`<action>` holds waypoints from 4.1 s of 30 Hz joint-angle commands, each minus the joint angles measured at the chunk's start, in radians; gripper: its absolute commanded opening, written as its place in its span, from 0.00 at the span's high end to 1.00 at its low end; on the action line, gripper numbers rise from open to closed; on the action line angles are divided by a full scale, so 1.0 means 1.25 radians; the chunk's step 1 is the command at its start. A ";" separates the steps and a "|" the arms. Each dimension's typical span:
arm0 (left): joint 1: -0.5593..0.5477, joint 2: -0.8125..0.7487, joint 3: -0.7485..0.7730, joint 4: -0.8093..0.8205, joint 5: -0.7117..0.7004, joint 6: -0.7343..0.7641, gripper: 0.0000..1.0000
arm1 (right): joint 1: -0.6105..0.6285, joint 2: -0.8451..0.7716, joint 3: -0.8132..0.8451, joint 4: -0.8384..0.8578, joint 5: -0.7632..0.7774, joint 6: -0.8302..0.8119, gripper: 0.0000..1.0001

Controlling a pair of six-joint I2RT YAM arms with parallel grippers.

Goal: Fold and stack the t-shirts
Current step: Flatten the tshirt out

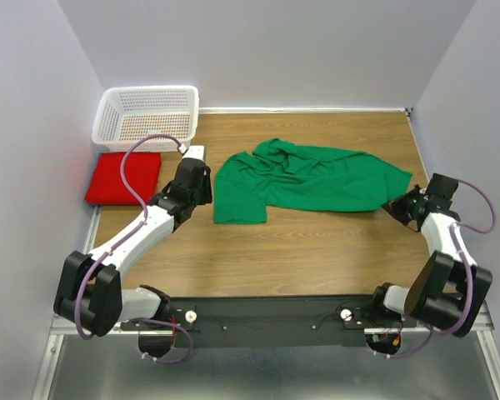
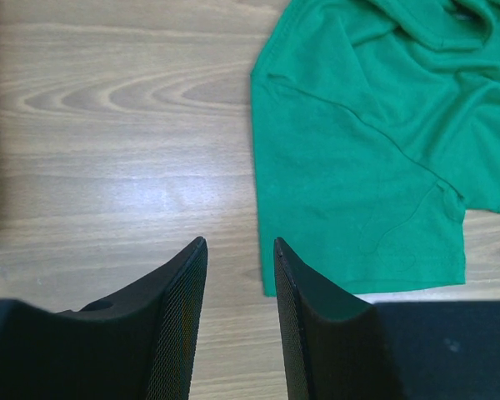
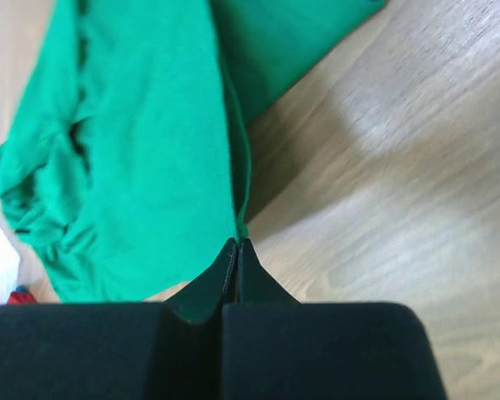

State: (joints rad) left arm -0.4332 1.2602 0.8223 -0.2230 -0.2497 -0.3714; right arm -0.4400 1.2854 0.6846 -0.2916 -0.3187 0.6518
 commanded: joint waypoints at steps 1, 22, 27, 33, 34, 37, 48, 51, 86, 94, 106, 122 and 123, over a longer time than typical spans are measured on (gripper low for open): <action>0.003 0.041 -0.009 -0.002 0.060 -0.010 0.53 | -0.003 -0.094 0.003 -0.124 0.000 -0.027 0.99; -0.049 0.224 0.067 -0.159 -0.049 -0.105 0.44 | 0.083 -0.213 -0.096 -0.112 -0.011 -0.085 0.99; -0.047 0.257 0.082 -0.154 -0.042 -0.105 0.45 | 0.089 -0.218 -0.105 -0.107 -0.011 -0.086 0.99; -0.049 0.291 0.077 -0.133 -0.018 -0.101 0.51 | 0.093 -0.211 -0.112 -0.098 -0.011 -0.088 0.99; -0.047 0.302 0.076 -0.132 -0.016 -0.102 0.51 | 0.093 -0.210 -0.117 -0.096 -0.014 -0.087 0.99; -0.049 0.318 0.078 -0.138 -0.016 -0.099 0.53 | 0.094 -0.209 -0.122 -0.092 -0.015 -0.086 0.99; -0.049 0.348 0.069 -0.152 -0.010 -0.097 0.64 | 0.094 -0.210 -0.122 -0.089 -0.014 -0.086 0.99; -0.051 0.348 0.066 -0.152 -0.011 -0.097 0.72 | 0.094 -0.210 -0.122 -0.089 -0.015 -0.087 0.99; 0.100 0.199 1.014 -0.192 -0.130 0.029 1.00 | 0.094 0.068 0.730 -0.043 -0.004 -0.008 0.99; 0.100 -0.135 0.829 0.021 -0.167 0.104 1.00 | 0.093 -0.078 0.826 -0.066 0.033 -0.144 0.99; 0.100 -0.332 0.801 0.020 -0.145 0.178 1.00 | 0.163 -0.222 0.934 -0.158 0.227 -0.289 0.99; 0.100 -0.039 0.401 0.201 -0.022 0.151 1.00 | 0.194 -0.059 0.528 -0.081 0.201 -0.309 0.99; 0.100 -0.003 0.385 0.222 -0.016 0.149 1.00 | 0.194 -0.038 0.502 -0.029 0.212 -0.303 0.99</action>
State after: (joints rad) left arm -0.3161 1.1107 1.3979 -0.0666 -0.3077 -0.1722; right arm -0.1963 1.1492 1.4197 -0.3958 -0.1337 0.2779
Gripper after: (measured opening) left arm 0.007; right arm 0.011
